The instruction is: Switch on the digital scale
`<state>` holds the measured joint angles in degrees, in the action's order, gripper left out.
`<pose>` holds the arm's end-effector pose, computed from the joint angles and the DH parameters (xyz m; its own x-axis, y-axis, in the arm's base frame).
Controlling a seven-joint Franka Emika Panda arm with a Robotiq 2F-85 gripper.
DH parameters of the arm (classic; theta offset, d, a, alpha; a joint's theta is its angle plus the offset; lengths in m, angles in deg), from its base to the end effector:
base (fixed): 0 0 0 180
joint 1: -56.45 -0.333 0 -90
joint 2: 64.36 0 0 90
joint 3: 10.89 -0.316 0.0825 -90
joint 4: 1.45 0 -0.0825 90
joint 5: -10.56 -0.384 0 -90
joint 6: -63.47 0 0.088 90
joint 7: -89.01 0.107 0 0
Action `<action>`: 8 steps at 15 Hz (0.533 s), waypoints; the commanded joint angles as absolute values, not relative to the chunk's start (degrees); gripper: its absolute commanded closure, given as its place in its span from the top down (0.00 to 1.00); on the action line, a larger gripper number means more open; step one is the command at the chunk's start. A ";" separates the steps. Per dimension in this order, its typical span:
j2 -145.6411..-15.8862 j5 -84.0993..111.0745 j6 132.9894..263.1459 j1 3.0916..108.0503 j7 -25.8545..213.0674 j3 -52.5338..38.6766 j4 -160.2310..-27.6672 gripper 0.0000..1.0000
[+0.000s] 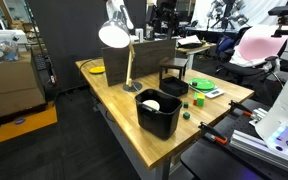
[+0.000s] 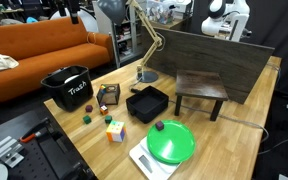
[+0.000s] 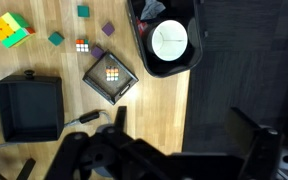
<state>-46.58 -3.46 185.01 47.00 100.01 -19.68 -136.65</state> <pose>0.4304 0.1558 0.4541 0.9996 -0.0027 0.0271 0.0022 -0.9841 -0.1776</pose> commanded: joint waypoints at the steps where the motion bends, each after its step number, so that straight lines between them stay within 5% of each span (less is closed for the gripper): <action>1: -47.02 -0.08 185.82 48.84 101.89 -19.95 -137.27 1.00; 8: -46.98 6.15 184.96 53.22 104.07 -17.19 -140.78 1.00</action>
